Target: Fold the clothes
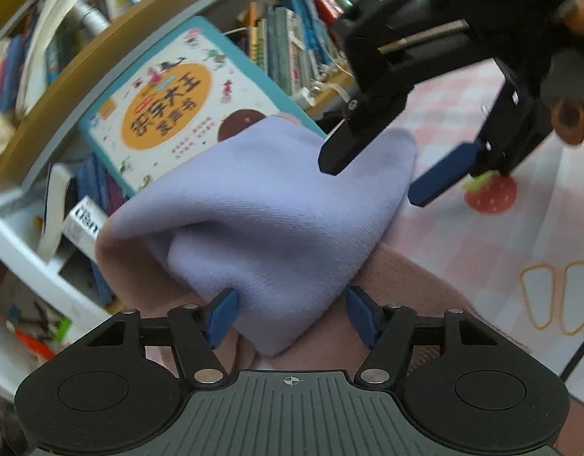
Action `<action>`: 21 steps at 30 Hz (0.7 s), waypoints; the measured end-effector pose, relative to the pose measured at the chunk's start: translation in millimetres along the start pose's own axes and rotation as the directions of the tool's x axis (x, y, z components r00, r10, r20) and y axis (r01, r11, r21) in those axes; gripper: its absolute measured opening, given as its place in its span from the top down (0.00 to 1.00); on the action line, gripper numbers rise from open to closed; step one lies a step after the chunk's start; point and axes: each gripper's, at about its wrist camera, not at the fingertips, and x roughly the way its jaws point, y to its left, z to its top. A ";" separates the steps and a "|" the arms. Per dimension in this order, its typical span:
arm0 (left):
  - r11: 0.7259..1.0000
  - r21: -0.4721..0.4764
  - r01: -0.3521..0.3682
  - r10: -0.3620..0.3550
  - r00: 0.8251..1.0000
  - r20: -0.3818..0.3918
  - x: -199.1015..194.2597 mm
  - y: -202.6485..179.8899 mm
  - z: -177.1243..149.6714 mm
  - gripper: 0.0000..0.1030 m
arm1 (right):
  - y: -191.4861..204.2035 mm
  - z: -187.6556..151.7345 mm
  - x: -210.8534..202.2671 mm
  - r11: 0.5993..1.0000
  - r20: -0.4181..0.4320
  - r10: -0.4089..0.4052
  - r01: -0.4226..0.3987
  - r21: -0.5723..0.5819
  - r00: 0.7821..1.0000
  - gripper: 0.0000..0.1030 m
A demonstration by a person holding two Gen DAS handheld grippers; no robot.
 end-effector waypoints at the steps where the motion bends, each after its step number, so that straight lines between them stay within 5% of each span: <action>1: 1.000 -0.001 -0.002 0.002 1.000 0.000 2.2 -0.2 0.6 0.37 | -1.3 1.2 0.6 1.000 -0.003 0.008 -0.008 0.001 1.000 0.39; 9: 1.000 0.011 -0.021 0.021 1.000 0.021 12.9 -4.4 5.2 0.41 | -10.2 6.2 1.4 0.998 -0.007 0.056 -0.056 0.023 0.998 0.45; 14: 0.997 -0.074 0.015 -0.011 0.998 0.054 5.4 4.5 11.7 0.83 | -14.6 4.5 0.0 0.989 -0.029 0.114 -0.111 0.100 0.993 0.38; 21: 0.982 -0.154 0.110 -0.077 0.976 0.203 -41.5 13.3 18.3 0.89 | -26.1 2.2 -3.1 0.938 0.000 0.245 -0.237 0.251 0.969 0.38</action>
